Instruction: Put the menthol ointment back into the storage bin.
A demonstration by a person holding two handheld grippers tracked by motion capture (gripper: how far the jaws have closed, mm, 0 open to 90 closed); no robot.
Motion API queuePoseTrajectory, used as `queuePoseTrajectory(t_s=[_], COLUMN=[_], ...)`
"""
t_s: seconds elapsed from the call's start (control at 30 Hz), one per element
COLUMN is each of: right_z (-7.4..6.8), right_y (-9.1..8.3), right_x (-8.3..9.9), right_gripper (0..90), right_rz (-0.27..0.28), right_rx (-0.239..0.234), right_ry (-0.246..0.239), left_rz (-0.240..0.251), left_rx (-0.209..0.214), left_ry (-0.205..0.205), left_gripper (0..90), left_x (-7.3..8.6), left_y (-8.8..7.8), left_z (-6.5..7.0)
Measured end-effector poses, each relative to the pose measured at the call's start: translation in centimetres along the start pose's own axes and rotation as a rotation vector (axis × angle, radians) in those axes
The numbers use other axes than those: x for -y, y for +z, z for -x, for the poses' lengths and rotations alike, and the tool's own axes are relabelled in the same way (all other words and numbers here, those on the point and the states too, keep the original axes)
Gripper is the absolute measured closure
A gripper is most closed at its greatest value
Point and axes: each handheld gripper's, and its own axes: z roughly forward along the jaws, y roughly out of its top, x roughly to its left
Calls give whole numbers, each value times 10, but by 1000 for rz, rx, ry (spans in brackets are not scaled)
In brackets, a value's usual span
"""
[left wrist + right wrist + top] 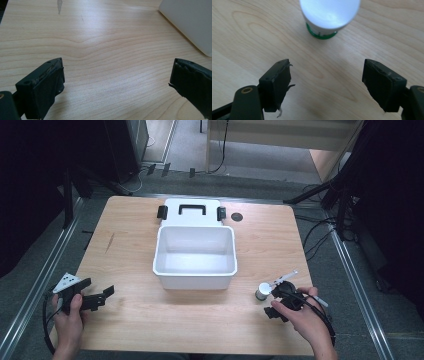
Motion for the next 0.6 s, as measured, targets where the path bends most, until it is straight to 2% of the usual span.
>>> queuePoseTrajectory(t_s=[0.13, 0.2, 0.37, 0.43, 0.5, 0.6], right_z=[-3, -3, -2, -2, -2, -1], right_y=[-3, -4, -5, -2, 3, 4], right_x=[-13, -20, -32, -36, -39, -41], right_gripper=[193, 188, 245, 270, 303, 318], right_rz=[-76, -97, -79, -80, -89, -78], right_rx=[-7, -6, 14, 15, 51, 44], right_ry=[-6, 12, 18, 30, 55, 80], left_rz=[-2, -3, -4, -4, -5, -6], left_rx=[0, 1, 5, 7, 9, 6], left_ry=[2, 2, 0, 0, -6, -4], left_gripper=[0, 0, 0, 0, 0, 0], left_x=[0, 0, 0, 0, 0, 0], left_y=[0, 0, 1, 1, 0, 1], left_z=[0, 0, 0, 0, -1, -1])
